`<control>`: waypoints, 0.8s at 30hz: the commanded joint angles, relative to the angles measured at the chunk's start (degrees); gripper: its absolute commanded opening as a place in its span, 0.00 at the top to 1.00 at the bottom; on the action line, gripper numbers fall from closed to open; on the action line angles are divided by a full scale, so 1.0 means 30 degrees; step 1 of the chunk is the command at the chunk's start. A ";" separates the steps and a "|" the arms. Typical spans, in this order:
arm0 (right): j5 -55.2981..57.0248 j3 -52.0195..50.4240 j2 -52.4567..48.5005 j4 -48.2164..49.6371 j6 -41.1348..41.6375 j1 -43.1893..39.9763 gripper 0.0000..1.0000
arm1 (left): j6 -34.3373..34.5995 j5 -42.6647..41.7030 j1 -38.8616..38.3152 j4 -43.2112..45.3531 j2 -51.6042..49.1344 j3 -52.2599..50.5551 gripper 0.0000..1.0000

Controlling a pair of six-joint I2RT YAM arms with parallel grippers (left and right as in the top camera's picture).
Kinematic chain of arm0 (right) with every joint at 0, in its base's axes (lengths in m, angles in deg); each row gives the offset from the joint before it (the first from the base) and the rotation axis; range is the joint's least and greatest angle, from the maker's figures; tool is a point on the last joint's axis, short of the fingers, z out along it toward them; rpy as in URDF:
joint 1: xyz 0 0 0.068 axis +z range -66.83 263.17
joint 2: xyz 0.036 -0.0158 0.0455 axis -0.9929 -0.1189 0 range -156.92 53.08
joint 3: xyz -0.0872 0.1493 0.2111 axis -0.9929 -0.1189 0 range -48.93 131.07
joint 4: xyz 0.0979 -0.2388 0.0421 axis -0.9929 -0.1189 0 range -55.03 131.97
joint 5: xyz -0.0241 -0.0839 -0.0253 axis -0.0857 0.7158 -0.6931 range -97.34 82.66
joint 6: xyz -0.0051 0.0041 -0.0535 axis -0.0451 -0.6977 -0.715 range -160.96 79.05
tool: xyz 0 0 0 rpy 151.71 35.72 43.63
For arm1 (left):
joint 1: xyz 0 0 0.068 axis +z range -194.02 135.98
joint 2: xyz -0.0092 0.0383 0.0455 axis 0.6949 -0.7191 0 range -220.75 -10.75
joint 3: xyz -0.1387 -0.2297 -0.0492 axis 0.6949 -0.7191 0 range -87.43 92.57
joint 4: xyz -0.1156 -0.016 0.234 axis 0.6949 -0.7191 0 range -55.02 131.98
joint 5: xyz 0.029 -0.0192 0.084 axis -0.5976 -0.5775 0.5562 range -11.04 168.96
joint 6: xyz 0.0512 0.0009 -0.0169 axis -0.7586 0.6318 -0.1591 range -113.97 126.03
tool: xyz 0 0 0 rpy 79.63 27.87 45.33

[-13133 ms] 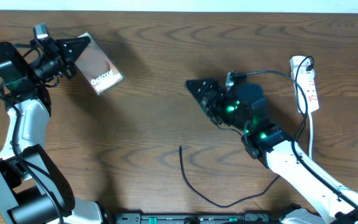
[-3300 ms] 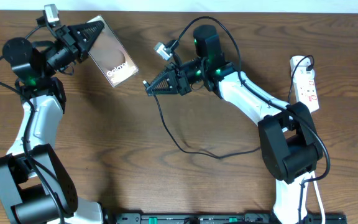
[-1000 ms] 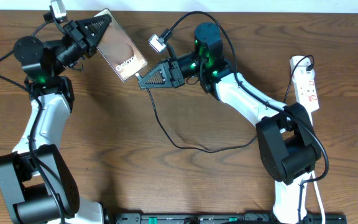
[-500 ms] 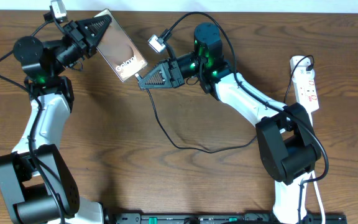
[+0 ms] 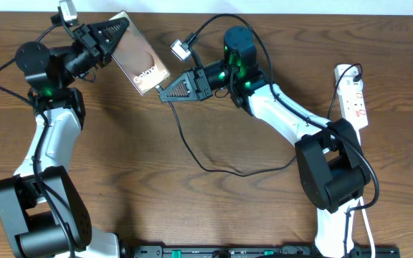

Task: Plug charger to phone and switch on socket
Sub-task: 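Push the plug into the phone port with the right gripper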

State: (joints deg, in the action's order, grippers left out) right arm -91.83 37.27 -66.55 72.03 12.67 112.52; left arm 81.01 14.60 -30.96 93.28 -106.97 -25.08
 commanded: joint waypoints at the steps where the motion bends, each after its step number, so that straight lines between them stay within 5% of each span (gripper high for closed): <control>1: 0.1362 0.0219 -0.0204 0.0051 0.0481 0.0131 0.99 | 0.0226 -0.0911 -0.0153 0.0233 0.0357 0.0335 0.93; 24: 0.3344 0.0219 -0.0204 0.0066 0.1647 0.0131 0.99 | -0.0262 -0.2404 -0.0707 0.0226 0.0364 0.0328 0.93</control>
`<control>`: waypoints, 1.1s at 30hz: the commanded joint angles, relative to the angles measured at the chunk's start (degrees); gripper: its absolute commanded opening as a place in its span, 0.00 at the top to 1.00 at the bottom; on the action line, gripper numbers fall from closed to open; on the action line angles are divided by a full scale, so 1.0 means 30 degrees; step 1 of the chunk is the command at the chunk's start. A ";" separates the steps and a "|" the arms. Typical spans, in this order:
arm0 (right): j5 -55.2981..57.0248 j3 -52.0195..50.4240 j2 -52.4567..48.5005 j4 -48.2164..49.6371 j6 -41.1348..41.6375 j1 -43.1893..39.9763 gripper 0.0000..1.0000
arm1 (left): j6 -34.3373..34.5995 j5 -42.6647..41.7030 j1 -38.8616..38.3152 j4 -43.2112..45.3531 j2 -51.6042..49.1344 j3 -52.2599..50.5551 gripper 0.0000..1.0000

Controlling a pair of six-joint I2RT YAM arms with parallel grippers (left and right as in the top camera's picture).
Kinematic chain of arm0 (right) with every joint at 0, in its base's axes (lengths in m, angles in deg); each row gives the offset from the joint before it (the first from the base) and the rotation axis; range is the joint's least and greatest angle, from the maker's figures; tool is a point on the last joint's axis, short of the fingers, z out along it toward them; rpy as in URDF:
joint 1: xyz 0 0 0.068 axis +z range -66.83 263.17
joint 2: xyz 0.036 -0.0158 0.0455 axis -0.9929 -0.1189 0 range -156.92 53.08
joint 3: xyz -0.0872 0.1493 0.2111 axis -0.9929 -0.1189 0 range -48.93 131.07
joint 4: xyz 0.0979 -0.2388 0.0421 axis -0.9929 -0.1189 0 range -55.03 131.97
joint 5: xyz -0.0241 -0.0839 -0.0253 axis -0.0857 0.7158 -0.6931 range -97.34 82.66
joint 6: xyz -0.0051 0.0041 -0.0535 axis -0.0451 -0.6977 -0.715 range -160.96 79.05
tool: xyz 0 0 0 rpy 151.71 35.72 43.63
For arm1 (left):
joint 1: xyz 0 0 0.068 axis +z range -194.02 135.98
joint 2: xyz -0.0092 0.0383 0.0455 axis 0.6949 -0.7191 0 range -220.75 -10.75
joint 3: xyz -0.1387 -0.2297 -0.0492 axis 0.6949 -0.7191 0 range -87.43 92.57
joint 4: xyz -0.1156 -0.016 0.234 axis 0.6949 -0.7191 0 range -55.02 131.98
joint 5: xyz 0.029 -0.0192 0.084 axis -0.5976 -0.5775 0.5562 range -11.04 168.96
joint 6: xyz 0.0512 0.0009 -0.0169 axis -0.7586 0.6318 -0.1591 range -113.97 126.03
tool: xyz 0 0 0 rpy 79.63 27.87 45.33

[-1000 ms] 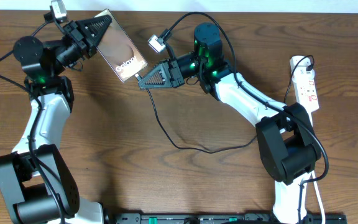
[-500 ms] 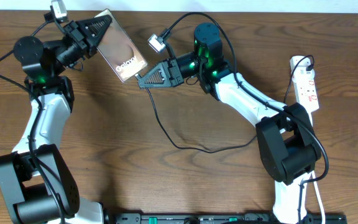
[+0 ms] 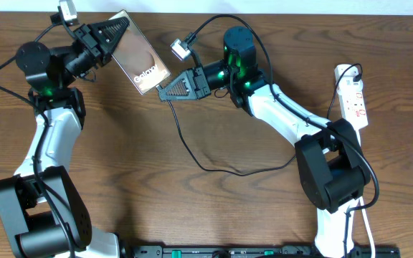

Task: Plug charger to phone and switch on socket
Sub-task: 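Push the plug into the phone port with the right gripper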

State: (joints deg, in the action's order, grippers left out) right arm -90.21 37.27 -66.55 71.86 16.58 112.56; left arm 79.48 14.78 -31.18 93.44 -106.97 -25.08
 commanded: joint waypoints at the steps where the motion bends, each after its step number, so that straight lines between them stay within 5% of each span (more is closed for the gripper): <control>1: 0.2871 0.0219 -0.0204 0.0124 0.0401 0.0117 0.99 | 0.0255 -0.2463 -0.0648 0.0175 0.0357 0.0328 0.93; 33: 0.2929 0.0219 -0.0204 0.0182 0.0605 0.0117 0.99 | 0.0255 -0.2900 -0.0648 0.0168 0.0357 0.0328 0.93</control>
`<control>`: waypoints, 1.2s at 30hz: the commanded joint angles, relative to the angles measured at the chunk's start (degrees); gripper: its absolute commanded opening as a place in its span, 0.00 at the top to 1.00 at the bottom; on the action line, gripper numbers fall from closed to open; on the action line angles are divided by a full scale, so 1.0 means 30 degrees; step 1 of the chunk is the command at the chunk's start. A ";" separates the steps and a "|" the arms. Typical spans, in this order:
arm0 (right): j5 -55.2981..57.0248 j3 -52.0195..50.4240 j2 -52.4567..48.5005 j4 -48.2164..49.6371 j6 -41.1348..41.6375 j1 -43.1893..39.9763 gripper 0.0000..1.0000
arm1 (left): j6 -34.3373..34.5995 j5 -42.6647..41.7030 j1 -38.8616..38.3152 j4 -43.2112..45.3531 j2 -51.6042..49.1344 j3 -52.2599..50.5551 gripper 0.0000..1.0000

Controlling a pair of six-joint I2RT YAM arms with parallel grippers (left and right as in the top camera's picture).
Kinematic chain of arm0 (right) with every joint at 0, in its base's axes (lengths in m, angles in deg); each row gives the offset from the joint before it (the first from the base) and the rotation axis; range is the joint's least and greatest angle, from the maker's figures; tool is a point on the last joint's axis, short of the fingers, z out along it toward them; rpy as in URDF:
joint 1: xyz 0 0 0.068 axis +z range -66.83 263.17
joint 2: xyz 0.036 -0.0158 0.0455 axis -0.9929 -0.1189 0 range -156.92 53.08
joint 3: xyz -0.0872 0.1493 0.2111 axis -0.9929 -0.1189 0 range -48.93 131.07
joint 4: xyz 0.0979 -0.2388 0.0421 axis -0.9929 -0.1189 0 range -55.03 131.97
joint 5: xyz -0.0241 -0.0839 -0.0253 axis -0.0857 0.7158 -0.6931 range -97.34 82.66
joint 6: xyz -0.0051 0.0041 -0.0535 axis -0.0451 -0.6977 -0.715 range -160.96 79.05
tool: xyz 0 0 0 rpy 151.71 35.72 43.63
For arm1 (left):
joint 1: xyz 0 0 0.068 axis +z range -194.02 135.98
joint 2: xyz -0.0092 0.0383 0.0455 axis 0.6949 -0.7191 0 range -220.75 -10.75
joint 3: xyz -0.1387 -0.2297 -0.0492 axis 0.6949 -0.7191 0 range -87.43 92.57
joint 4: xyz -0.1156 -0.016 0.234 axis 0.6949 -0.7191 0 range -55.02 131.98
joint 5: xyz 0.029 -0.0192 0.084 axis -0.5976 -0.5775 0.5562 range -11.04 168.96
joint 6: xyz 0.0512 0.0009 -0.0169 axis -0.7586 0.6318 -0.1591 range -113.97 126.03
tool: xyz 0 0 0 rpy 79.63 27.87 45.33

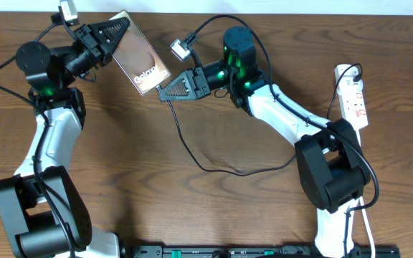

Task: Plug charger to phone and switch on socket
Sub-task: 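Push the plug into the phone port with the right gripper, then open the right gripper and move it right toward the white power strip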

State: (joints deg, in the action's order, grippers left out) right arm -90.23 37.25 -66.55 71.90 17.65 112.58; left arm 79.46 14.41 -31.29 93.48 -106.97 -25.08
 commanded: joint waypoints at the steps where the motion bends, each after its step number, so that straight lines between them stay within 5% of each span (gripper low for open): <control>1: 0.2936 0.0226 -0.0204 0.0168 0.0248 0.0109 0.99 | 0.0270 -0.2776 -0.0612 0.0153 0.0364 0.0328 0.93; 10: 0.2834 0.0226 -0.0204 0.0160 0.0255 0.0087 0.94 | 0.0262 -0.2783 -0.0605 0.0153 0.0364 0.0328 0.92; 15: 0.2499 0.0226 -0.0204 0.0168 0.0248 0.0102 0.55 | 0.0262 -0.2776 -0.0299 0.0153 0.0357 0.0328 0.93; 18: 0.2331 0.0226 -0.0204 0.0175 0.0240 0.0102 0.01 | 0.0262 -0.2776 0.0029 0.0153 0.0357 0.0328 0.93; 36: 0.1865 0.0226 -0.0204 0.0051 0.0233 -0.0525 0.01 | 0.0277 -0.4670 0.3009 0.0146 0.0357 0.0328 0.92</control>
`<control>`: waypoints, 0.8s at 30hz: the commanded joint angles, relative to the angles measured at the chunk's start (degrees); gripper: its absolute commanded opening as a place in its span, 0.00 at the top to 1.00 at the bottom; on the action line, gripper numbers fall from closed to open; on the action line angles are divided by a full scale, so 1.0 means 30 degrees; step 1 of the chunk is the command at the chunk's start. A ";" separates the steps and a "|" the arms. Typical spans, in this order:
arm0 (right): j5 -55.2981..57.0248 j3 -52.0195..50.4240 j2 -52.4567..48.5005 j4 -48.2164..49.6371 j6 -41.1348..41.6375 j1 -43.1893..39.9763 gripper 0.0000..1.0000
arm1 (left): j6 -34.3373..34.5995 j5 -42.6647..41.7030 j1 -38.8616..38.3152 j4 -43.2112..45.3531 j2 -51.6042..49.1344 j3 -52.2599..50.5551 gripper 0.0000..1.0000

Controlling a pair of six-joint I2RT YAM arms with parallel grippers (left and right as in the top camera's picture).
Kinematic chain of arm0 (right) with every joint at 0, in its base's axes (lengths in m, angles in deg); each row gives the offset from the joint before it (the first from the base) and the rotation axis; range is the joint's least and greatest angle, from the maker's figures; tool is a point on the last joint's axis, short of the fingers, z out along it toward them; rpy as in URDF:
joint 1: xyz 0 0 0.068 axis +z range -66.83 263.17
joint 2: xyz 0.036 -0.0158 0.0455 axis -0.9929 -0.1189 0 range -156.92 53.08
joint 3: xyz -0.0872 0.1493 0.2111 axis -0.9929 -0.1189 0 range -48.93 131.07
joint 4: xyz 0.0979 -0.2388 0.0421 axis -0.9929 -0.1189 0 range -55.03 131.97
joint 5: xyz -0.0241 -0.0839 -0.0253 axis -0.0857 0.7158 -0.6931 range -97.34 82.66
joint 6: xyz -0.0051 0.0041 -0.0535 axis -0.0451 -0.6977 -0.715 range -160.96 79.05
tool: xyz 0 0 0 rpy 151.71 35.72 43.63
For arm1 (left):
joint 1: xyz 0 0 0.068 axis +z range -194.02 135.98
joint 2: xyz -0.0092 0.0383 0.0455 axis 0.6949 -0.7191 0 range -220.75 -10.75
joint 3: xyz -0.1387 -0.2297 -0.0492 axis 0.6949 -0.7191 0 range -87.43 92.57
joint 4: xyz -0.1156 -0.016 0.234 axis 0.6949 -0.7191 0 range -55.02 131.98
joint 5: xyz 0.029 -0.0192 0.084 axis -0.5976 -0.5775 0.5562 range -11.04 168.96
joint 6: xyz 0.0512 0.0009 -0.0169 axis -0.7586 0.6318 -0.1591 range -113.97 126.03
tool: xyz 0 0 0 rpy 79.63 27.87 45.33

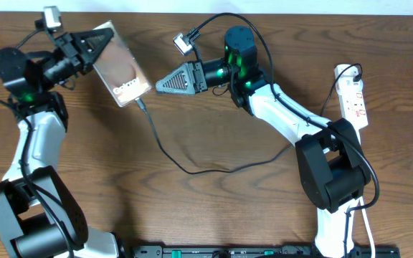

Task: Plug charger to phone and switch on socket
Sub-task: 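Open the right gripper and move it right toward the white power strip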

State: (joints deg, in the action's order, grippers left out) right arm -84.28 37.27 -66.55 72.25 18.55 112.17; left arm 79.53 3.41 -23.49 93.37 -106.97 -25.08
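Observation:
The phone [120, 68] is held tilted above the table at the top left, its screen showing a brown picture with white lettering. My left gripper [100, 37] is shut on its upper end. The black charger cable [165, 152] now runs from the phone's lower end across the table to the right. My right gripper [160, 83] hovers just right of the phone, apart from both it and the cable, and looks open with nothing between its fingers. The white socket strip [354, 93] lies at the far right edge.
The cable loops over the wooden table [120, 201] and passes under my right arm [285, 118] toward the strip. A black rail [228, 251] runs along the front edge. Both arm bases stand near the front corners.
The left arm has carried the phone to the left. The cable's plug now sits in the phone's lower end. My right gripper has let the cable go and stands clear of it.
At all three earlier moments my left gripper held the phone up, and my right gripper pressed the cable's plug against its lower end with little change. Now the plug stays in the phone, the phone is farther left, and the right gripper is free.

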 commanded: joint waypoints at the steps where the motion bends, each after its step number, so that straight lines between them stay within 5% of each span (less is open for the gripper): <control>1: -0.0087 0.0219 -0.0204 -0.0102 -0.0168 -0.0459 0.01 | 0.0255 -0.1151 0.0525 0.0175 0.0357 0.0328 0.93; 4: 0.0925 0.0219 -0.0204 -0.2011 -0.1231 -0.0903 0.01 | 0.0262 -0.1413 0.0641 0.0095 0.0357 0.0328 0.93; 13: 0.9158 0.0277 0.0087 -1.6349 -0.9041 -0.1894 0.01 | 0.0240 -0.1479 0.0634 0.0109 0.0357 0.0328 0.93; 24: 2.2593 0.0423 0.6360 -2.4436 -1.0790 -0.2805 0.01 | -0.0597 -0.2273 0.0525 0.0015 0.0357 0.0306 0.93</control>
State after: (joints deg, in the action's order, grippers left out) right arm -35.63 37.55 -57.55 2.40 -10.80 104.58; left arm 79.13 -1.20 -21.72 93.18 -106.97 -25.08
